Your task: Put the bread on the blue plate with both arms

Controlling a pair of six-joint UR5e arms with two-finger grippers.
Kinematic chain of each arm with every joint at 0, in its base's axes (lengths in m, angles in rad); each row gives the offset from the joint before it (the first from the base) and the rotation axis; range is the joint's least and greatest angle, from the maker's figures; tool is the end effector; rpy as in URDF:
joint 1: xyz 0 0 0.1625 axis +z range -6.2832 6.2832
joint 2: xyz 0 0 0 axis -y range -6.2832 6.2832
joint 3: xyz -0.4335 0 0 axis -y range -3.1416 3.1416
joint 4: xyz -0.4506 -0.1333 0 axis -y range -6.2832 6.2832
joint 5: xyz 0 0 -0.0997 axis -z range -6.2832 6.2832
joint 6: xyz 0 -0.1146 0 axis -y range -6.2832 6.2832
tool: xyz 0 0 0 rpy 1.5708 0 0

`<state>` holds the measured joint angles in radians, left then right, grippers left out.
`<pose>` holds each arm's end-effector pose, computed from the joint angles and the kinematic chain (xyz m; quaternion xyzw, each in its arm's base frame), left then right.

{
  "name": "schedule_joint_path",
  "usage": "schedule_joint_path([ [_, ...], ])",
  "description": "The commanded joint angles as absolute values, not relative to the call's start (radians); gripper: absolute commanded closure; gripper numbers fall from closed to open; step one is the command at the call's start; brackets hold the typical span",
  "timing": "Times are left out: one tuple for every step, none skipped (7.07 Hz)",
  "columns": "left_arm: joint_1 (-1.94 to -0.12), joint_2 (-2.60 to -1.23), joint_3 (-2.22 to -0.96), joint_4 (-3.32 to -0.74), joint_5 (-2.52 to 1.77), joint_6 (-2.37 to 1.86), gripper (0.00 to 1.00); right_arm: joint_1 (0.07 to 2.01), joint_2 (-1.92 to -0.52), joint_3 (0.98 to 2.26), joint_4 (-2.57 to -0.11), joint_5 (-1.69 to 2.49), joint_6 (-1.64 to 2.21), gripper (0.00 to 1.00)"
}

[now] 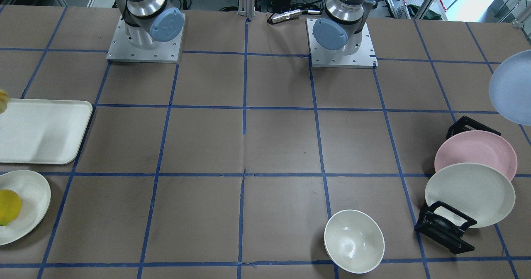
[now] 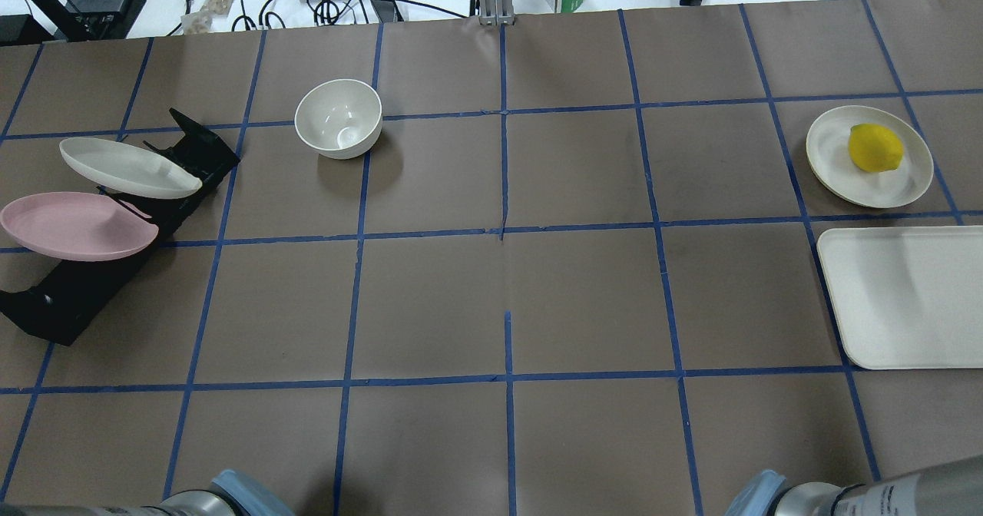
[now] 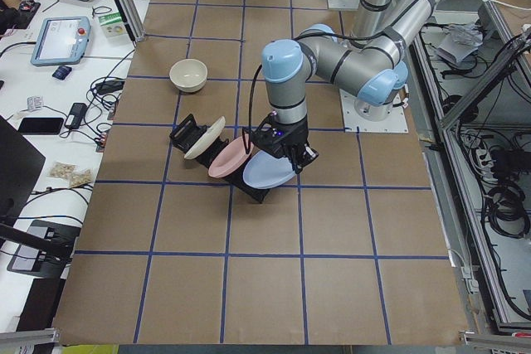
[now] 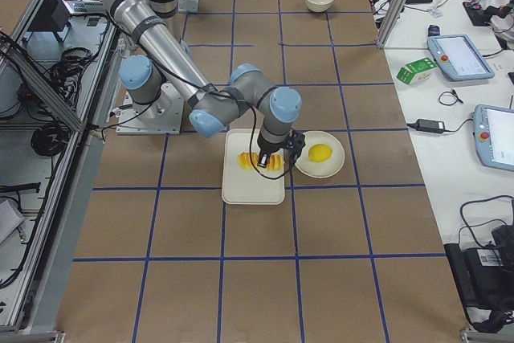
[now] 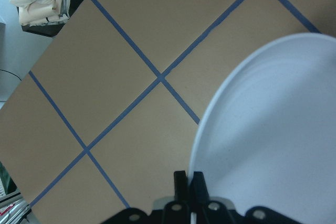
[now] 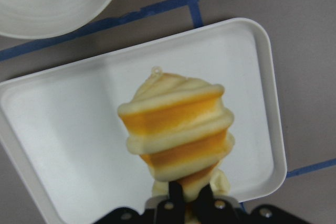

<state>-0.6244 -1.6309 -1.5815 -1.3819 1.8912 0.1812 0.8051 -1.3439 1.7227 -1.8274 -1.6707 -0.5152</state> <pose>0.4197 -0.4222 0.4671 -0.3766 0.9107 0.0359 0.1657 -0.3288 -0.5179 0.2929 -0.1215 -0.9895 -0.0787 0.0035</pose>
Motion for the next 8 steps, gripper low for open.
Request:
schedule_joint_path([
  [-0.650, -1.577, -1.591, -1.538, 1.687, 0.241, 1.00, 0.943, -1.420, 1.645, -1.634, -1.641, -0.488, 1.00],
  [-0.720, -1.577, -1.597, -1.551, 1.648, 0.239, 1.00, 1.047, -1.430, 1.620, -1.585, -1.641, -0.378, 1.00],
  [-0.806, -1.569, -1.597, -1.551, 1.596, 0.236, 1.00, 1.131, -1.433, 1.611, -1.563, -1.644, -0.286, 1.00],
  [-0.898, -1.578, -1.600, -1.551, 1.522, 0.223, 1.00, 1.185, -1.440, 1.605, -1.554, -1.640, -0.250, 1.00],
  [-0.975, -1.592, -1.617, -1.551, 1.467, 0.230, 1.00, 1.259, -1.442, 1.603, -1.549, -1.606, -0.170, 1.00],
  [-1.047, -1.601, -1.665, -1.536, 1.415, 0.236, 1.00, 1.332, -1.442, 1.594, -1.528, -1.621, -0.132, 1.00],
  [-1.122, -1.621, -1.727, -1.428, 1.264, 0.232, 1.00, 1.368, -1.454, 1.582, -1.487, -1.611, -0.106, 1.00],
  [-1.190, -1.653, -1.797, -1.314, 1.226, 0.213, 1.00, 1.393, -1.460, 1.588, -1.476, -1.592, -0.057, 1.00],
])
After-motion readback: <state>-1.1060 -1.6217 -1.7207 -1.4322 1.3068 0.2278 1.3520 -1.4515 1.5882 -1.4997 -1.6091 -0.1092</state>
